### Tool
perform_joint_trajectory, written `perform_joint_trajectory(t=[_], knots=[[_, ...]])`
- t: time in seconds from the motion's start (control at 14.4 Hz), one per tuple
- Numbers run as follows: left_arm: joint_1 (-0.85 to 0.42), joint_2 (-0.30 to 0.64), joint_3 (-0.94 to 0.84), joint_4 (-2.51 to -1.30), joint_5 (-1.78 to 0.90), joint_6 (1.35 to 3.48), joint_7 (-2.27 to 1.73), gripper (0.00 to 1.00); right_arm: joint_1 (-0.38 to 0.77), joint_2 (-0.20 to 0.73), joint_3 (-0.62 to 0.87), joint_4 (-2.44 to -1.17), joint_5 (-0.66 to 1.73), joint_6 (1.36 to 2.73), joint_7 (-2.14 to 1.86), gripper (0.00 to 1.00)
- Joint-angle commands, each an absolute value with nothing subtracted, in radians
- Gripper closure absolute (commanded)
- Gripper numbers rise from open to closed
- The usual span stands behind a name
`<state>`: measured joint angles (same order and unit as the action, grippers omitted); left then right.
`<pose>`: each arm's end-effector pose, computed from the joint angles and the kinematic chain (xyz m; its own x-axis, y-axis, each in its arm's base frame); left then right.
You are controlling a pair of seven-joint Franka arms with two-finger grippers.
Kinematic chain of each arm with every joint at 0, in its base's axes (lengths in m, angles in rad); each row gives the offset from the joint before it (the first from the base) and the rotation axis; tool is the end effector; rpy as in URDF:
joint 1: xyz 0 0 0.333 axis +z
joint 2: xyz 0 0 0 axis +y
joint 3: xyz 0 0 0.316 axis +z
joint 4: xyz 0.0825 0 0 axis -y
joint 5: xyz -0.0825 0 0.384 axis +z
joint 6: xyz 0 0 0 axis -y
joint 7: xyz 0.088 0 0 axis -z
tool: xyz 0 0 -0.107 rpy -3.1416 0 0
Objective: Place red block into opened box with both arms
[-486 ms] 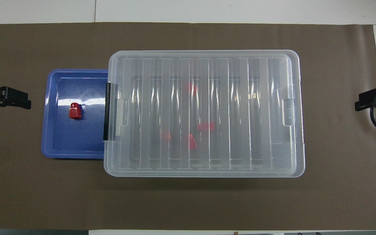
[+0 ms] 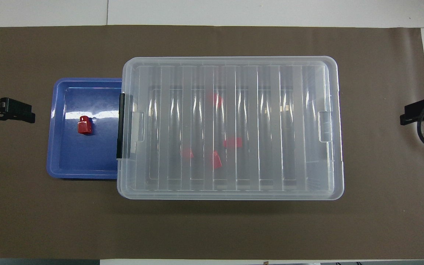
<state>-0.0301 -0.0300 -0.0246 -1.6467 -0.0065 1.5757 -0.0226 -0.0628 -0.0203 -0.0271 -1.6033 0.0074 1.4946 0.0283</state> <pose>0.5430 -0.0306 0.6056 0.9986 -0.0320 -0.0411 -0.0318 -0.9995 0.0048 0.5371 -0.0477 0.6141 0.9892 -0.1170 -0.0885 -0.1179 -0.9930 -0.0054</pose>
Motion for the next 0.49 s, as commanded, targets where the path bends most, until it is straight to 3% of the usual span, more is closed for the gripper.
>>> perform_joint_trajectory(t=[0.0,0.42], knots=[[-0.018,-0.058,-0.026,-1.675,-0.025,1.578,-0.006,0.00,-0.075,-0.023,-0.015,-1.601,-0.005,1.505,0.006,0.00],[-0.020,-0.058,-0.026,-1.675,-0.025,1.578,-0.006,0.00,-0.068,-0.029,-0.014,-1.637,0.027,1.560,0.037,0.00]])
